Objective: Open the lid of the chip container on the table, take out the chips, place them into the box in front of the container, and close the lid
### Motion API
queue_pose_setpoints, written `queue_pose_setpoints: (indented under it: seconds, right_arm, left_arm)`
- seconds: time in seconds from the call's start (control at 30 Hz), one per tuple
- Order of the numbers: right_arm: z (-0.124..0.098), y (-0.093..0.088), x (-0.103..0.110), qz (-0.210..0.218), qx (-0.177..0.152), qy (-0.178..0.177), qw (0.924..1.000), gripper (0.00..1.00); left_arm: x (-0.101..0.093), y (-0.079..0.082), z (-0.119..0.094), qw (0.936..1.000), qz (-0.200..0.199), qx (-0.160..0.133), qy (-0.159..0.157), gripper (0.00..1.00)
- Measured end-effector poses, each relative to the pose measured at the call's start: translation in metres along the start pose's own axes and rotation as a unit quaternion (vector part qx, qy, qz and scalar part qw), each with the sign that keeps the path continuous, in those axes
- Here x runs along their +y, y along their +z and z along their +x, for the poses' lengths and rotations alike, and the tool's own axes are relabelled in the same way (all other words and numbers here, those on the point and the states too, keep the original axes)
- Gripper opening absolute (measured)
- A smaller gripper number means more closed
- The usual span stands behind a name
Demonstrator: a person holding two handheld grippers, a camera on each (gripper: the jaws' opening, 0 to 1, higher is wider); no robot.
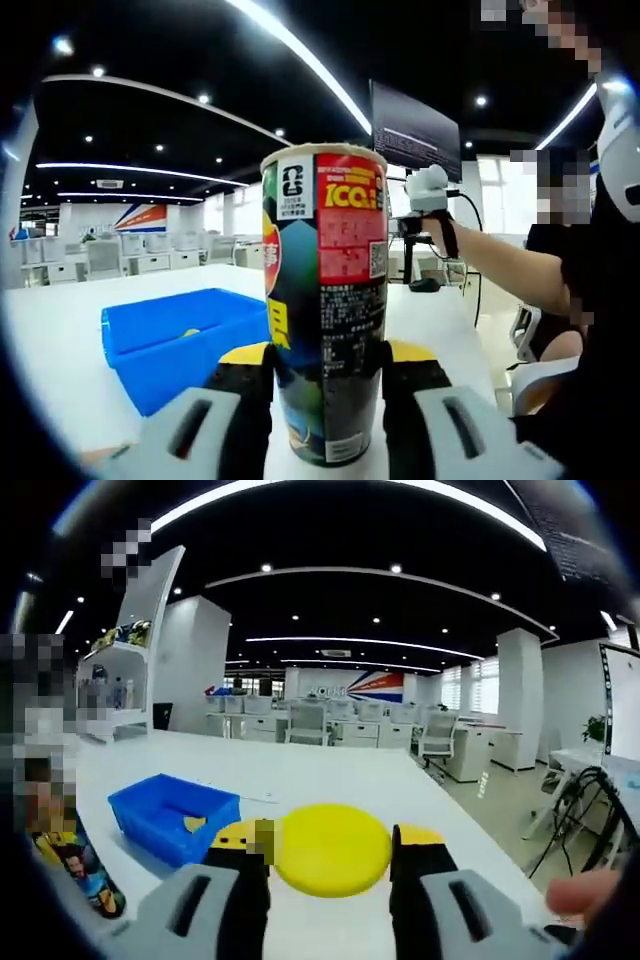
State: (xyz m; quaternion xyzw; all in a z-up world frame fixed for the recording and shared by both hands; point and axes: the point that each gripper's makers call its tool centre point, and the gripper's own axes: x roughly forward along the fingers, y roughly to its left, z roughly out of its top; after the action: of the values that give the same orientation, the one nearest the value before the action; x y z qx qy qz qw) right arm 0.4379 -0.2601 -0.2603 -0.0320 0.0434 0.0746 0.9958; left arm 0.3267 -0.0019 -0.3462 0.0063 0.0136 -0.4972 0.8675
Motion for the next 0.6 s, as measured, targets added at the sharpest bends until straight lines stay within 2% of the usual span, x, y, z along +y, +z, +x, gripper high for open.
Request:
queue_pose_setpoints:
  seconds: [0.13, 0.37, 0.47, 0.6]
  right_arm:
    - [-0.002, 0.018, 0.005, -0.013, -0.003, 0.014, 0.9998, 0.45]
    - [-0.007, 0.03, 0.01, 0.012, -0.007, 0.036, 0.9993, 0.45]
    - [-0.009, 0.034, 0.015, 0.007, -0.011, 0.039, 0.9992, 0.45]
    - [-0.012, 0.04, 0.028, 0.005, -0.014, 0.061, 0.998, 0.45]
  left_arm:
    - [0.0, 0.0, 0.0, 1.0, -0.002, 0.0, -0.001, 0.44]
    - [-0.001, 0.0, 0.0, 1.0, -0.004, 0.001, -0.005, 0.44]
    - [-0.002, -0.001, 0.0, 0.9999, -0.005, 0.002, -0.009, 0.44]
    - [-0.006, -0.001, 0.0, 0.9999, -0.004, 0.001, -0.014, 0.44]
